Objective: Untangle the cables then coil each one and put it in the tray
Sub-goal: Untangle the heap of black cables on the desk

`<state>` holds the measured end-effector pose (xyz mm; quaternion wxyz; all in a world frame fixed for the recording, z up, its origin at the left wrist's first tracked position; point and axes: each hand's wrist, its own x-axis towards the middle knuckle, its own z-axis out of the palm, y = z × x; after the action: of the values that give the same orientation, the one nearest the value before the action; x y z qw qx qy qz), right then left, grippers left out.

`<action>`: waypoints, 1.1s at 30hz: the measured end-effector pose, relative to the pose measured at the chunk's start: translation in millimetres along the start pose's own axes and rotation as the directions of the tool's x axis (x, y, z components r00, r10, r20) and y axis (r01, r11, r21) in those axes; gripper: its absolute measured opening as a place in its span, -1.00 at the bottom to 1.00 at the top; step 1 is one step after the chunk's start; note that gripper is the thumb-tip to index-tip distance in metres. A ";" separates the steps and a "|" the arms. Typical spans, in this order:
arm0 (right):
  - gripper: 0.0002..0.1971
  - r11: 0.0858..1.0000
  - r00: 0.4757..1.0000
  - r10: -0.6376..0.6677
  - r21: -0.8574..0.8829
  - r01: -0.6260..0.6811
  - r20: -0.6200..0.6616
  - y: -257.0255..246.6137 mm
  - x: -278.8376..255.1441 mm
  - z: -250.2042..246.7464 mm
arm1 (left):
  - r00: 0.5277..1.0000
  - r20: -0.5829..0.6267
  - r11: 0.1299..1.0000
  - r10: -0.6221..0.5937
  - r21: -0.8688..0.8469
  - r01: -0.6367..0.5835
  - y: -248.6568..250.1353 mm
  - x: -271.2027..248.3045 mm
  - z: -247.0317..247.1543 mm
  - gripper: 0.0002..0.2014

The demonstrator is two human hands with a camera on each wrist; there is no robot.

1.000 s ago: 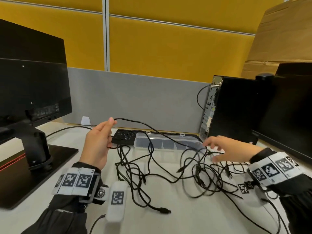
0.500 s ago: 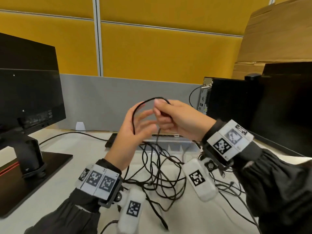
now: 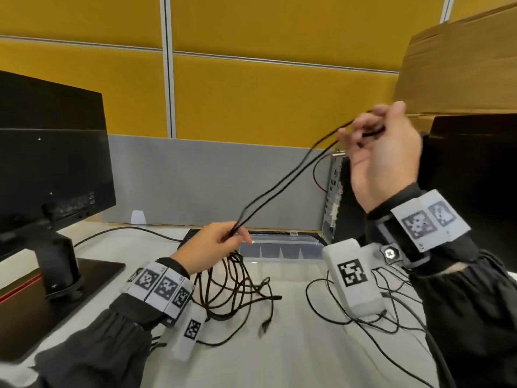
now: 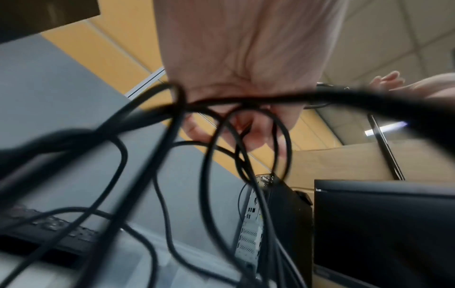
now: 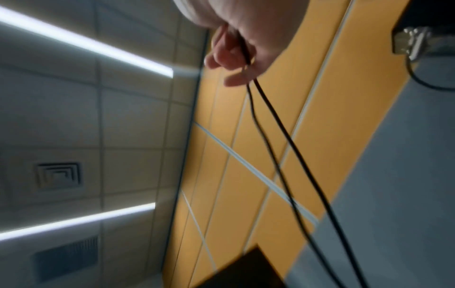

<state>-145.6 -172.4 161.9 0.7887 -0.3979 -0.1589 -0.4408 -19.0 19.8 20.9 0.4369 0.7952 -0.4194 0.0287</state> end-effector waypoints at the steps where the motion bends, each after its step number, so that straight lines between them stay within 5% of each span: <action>1: -0.67 0.998 0.997 -0.066 0.019 0.066 -0.034 -3.0 0.2 -1.8 | 1.000 0.020 0.999 0.002 0.038 -0.003 -0.4 -1.6 -0.3 -0.75; 3: -0.69 0.984 0.982 -0.178 -0.039 0.176 -0.066 -0.4 -0.4 -6.9 | 1.000 0.031 0.998 0.004 0.061 -0.006 1.6 -2.3 1.4 -0.76; 5: -0.75 0.911 0.959 -0.279 -0.302 0.280 0.047 15.3 -5.1 -12.7 | 1.000 0.012 0.998 0.014 0.069 -0.014 10.1 -2.6 6.4 -0.77; 7: -0.80 0.611 0.885 -0.254 -0.645 0.459 0.389 41.2 -16.0 -19.3 | 0.999 -0.024 0.990 0.029 0.140 -0.026 18.5 -1.6 12.3 -0.75; 8: -0.75 0.409 0.825 -0.083 -0.735 0.541 0.560 54.8 -25.4 -23.4 | 0.998 -0.040 0.984 0.038 0.178 -0.031 21.9 -0.7 14.1 -0.75; 10: -0.47 -0.047 0.660 0.354 -0.693 0.720 0.662 76.4 -43.5 -32.8 | 0.995 -0.070 0.975 0.078 0.214 -0.062 28.5 0.1 16.1 -0.77; 11: -0.38 -0.183 0.596 0.487 -0.593 0.784 0.638 84.0 -50.8 -36.3 | 0.992 -0.074 0.975 0.101 0.207 -0.084 31.5 -0.1 16.5 -0.79; 12: -0.36 -0.222 0.564 0.556 -0.546 0.808 0.610 88.6 -54.9 -39.0 | 0.991 -0.068 0.976 0.118 0.190 -0.103 33.9 -0.6 16.1 -0.80; 18: -0.55 0.128 0.624 0.624 -0.849 0.512 0.471 77.7 -39.3 -30.8 | 0.986 -0.022 0.986 0.168 -0.012 -0.168 34.0 -7.6 6.6 -0.85; 21: -0.62 0.414 0.754 0.503 -0.884 0.219 0.422 65.7 -26.8 -15.5 | 0.990 0.054 0.990 0.130 -0.051 -0.128 23.3 -15.3 10.1 -0.73; 23: -0.60 0.599 0.844 0.416 -0.801 0.026 0.338 54.0 -14.9 -8.4 | 0.992 -0.009 0.988 0.125 -0.089 -0.125 18.0 -21.2 12.3 -0.89; 25: -0.58 0.746 0.918 0.318 -0.660 -0.088 0.238 41.0 -1.2 -8.7 | 0.993 -0.085 0.985 0.082 -0.144 -0.093 11.3 -24.1 8.0 -0.83; 29: -0.60 0.903 0.992 0.122 -0.413 -0.121 -0.024 21.9 19.9 -27.8 | 0.988 -0.148 0.939 -0.054 -0.344 -0.001 -1.1 -25.3 -5.6 -0.61; 33: -0.61 0.959 0.951 -0.062 -0.281 -0.027 -0.303 -1.8 32.1 -47.8 | 0.898 -0.224 0.791 -0.380 -0.582 0.190 -27.7 -20.7 -17.4 -0.58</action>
<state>-133.8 -228.0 151.9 0.7351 -0.4308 0.0270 -0.5228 -7.7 53.0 4.5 0.7080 0.6754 -0.2044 -0.0269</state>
